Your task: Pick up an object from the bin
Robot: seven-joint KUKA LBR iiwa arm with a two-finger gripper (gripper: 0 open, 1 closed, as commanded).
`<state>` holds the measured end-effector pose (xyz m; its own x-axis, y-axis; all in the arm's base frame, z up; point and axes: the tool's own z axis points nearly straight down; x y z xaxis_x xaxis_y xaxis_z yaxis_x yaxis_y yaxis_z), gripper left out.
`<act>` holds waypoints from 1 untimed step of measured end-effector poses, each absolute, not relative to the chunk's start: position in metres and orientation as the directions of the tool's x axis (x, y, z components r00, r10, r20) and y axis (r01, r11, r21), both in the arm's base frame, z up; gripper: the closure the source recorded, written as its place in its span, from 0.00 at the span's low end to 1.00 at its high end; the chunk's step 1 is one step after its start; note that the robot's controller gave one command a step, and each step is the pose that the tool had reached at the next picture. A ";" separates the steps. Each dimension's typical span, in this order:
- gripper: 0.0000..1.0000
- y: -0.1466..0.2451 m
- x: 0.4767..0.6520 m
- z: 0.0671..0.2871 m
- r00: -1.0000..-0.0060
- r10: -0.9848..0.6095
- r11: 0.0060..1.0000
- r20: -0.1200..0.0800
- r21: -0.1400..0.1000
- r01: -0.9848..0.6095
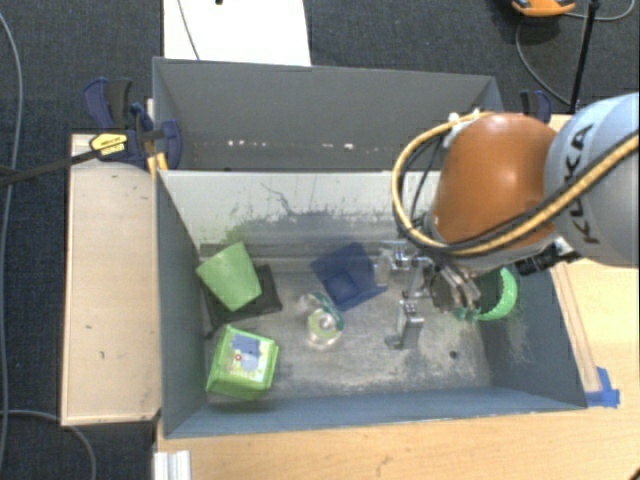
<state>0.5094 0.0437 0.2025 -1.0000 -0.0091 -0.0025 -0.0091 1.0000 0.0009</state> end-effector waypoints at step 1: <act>0.00 0.055 0.520 0.169 -0.999 -0.040 0.999 -0.010 0.000 -0.040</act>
Offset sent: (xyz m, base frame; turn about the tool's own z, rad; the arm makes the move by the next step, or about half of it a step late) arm 0.0464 0.0517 -0.1325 -0.2576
